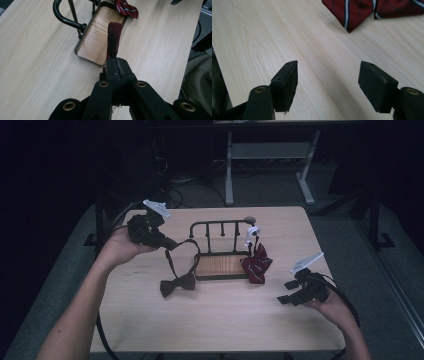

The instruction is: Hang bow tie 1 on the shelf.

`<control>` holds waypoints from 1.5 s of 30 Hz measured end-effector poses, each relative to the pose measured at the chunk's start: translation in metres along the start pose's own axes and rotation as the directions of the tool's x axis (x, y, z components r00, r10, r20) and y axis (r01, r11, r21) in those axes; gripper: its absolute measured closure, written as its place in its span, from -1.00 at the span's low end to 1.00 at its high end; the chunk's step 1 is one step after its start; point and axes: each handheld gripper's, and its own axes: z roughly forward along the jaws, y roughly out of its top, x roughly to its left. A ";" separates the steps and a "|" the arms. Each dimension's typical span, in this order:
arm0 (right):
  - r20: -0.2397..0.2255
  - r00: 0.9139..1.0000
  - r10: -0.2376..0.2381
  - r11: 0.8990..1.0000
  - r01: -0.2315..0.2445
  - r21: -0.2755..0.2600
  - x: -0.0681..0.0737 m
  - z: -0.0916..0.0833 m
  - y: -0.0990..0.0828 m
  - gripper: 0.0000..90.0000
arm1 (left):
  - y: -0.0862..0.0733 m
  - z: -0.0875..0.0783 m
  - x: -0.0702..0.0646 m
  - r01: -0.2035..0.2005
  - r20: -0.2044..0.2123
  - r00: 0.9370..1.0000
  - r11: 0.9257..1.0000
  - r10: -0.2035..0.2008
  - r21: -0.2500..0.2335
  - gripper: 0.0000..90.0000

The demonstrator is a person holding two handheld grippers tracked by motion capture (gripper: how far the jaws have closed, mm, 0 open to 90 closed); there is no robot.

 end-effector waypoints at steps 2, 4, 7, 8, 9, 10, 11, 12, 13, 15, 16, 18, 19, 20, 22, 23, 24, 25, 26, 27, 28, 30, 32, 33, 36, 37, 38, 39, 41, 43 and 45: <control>0.000 1.000 0.000 1.000 0.000 0.001 0.000 0.000 0.000 -0.30 | 0.001 -0.001 0.001 -0.001 -0.002 1.000 1.000 0.001 0.004 1.00; 0.001 1.000 -0.002 1.000 0.002 -0.002 0.000 0.000 0.000 -0.30 | 0.002 -0.001 0.003 0.002 -0.005 1.000 1.000 -0.002 0.004 1.00; 0.006 1.000 -0.006 1.000 0.006 -0.002 0.000 -0.001 -0.001 -0.30 | 0.003 -0.003 0.007 0.011 -0.005 1.000 1.000 -0.011 0.006 1.00; 0.001 1.000 -0.004 1.000 0.004 -0.002 0.000 -0.001 -0.001 -0.30 | 0.003 -0.003 0.008 0.013 -0.004 1.000 1.000 -0.013 0.004 1.00; 0.001 1.000 -0.003 1.000 0.003 -0.002 0.000 -0.001 -0.001 -0.30 | 0.003 -0.003 0.009 0.015 -0.001 1.000 1.000 -0.015 0.004 1.00; 0.002 1.000 -0.003 1.000 0.003 -0.004 0.000 -0.001 -0.001 -0.30 | 0.003 -0.004 0.011 0.018 0.001 1.000 1.000 -0.018 0.002 1.00; 0.003 1.000 -0.002 1.000 0.002 -0.005 0.000 -0.002 -0.002 -0.30 | 0.003 -0.004 0.012 0.022 -0.003 1.000 1.000 -0.022 -0.001 1.00; 0.003 1.000 -0.002 1.000 0.002 -0.005 0.000 -0.002 -0.002 -0.30 | 0.004 -0.005 0.013 0.027 -0.001 1.000 1.000 -0.027 -0.003 1.00; 0.004 1.000 -0.001 1.000 0.001 -0.006 0.000 -0.002 -0.002 -0.30 | 0.004 -0.006 0.014 0.029 -0.002 1.000 1.000 -0.029 -0.007 1.00; 0.003 1.000 -0.001 1.000 0.001 -0.007 0.000 -0.002 -0.002 -0.30 | 0.005 -0.006 0.017 0.043 -0.004 0.999 0.999 -0.043 -0.020 1.00; 0.003 1.000 -0.002 1.000 0.002 -0.006 0.000 -0.002 -0.002 -0.30 | 0.005 -0.005 0.018 0.045 -0.009 0.999 0.999 -0.045 -0.015 0.99; 0.003 1.000 -0.006 1.000 0.006 -0.004 0.000 -0.001 -0.001 -0.30 | 0.007 -0.004 0.021 0.055 -0.020 0.998 0.998 -0.055 -0.011 1.00; 0.003 1.000 -0.007 1.000 0.007 -0.004 0.000 -0.001 -0.001 -0.30 | 0.007 -0.003 0.023 0.059 -0.019 0.998 0.998 -0.059 -0.010 0.99; 0.003 1.000 -0.008 1.000 0.008 -0.004 0.000 -0.001 -0.001 -0.30 | 0.007 -0.002 0.025 0.062 -0.019 0.998 0.998 -0.062 -0.008 0.99; 0.004 1.000 -0.008 1.000 0.008 -0.005 0.000 -0.001 -0.001 -0.30 | 0.007 0.002 0.029 0.076 -0.020 0.997 0.997 -0.076 0.000 0.99; 0.004 1.000 -0.011 1.000 0.011 -0.004 0.000 -0.001 -0.001 -0.30 | 0.007 0.003 0.031 0.078 -0.022 0.997 0.997 -0.078 0.003 0.99; 0.005 1.000 -0.012 1.000 0.012 -0.004 0.000 -0.001 -0.001 -0.30 | 0.007 0.005 0.032 0.085 -0.021 0.996 0.996 -0.085 0.002 0.99; 0.006 1.000 -0.012 1.000 0.012 -0.004 0.001 -0.001 -0.001 -0.30 | 0.008 0.006 0.034 0.089 -0.018 0.996 0.996 -0.089 -0.001 0.99; 0.005 1.000 -0.013 1.000 0.013 -0.004 0.000 -0.001 -0.001 -0.30 | 0.008 0.008 0.035 0.104 -0.017 0.994 0.994 -0.105 -0.009 0.99; 0.004 1.000 -0.009 1.000 0.009 -0.006 0.000 -0.001 -0.002 -0.30 | 0.008 0.009 0.038 0.104 -0.021 0.994 0.995 -0.104 -0.007 0.99; 0.004 1.000 -0.007 1.000 0.007 -0.007 0.000 -0.002 -0.002 -0.30 | 0.009 0.009 0.040 0.103 -0.020 0.994 0.995 -0.103 -0.005 0.99; 0.002 1.000 -0.005 1.000 0.005 -0.008 0.000 -0.002 -0.002 -0.30 | 0.009 0.011 0.043 0.113 -0.020 0.993 0.994 -0.113 -0.007 0.99; 0.002 1.000 -0.005 1.000 0.005 -0.007 0.000 -0.002 -0.002 -0.30 | 0.010 0.013 0.046 0.121 -0.027 0.992 0.993 -0.121 -0.004 0.99; 0.002 1.000 -0.005 1.000 0.005 -0.007 0.000 -0.002 -0.002 -0.30 | 0.010 0.014 0.048 0.128 -0.030 0.991 0.992 -0.128 -0.001 0.99; 0.006 1.000 -0.008 1.000 0.008 -0.007 0.000 -0.003 -0.003 -0.30 | 0.010 0.018 0.052 0.136 -0.044 0.990 0.991 -0.136 0.010 0.98; 0.006 1.000 -0.008 1.000 0.008 -0.008 0.000 -0.003 -0.003 -0.30 | 0.010 0.019 0.053 0.143 -0.045 0.989 0.990 -0.142 0.010 0.98; 0.005 1.000 -0.003 1.000 0.004 -0.009 0.000 -0.003 -0.003 -0.30 | 0.010 0.020 0.054 0.141 -0.047 0.989 0.990 -0.140 0.014 0.98; 0.005 1.000 -0.002 1.000 0.002 -0.011 0.000 -0.004 -0.003 -0.30 | 0.010 0.021 0.054 0.146 -0.048 0.988 0.989 -0.145 0.009 0.98; 0.002 1.000 0.004 1.000 -0.004 -0.011 0.001 -0.004 -0.003 -0.30 | 0.010 0.023 0.055 0.151 -0.058 0.987 0.988 -0.150 0.012 0.96; 0.004 1.000 0.001 1.000 -0.001 -0.014 0.001 -0.005 -0.003 -0.30 | 0.010 0.025 0.057 0.155 -0.069 0.986 0.988 -0.153 0.024 0.94; 0.002 1.000 0.001 1.000 -0.001 -0.015 0.001 -0.005 -0.003 -0.30 | 0.010 0.027 0.057 0.156 -0.084 0.985 0.987 -0.152 0.033 0.93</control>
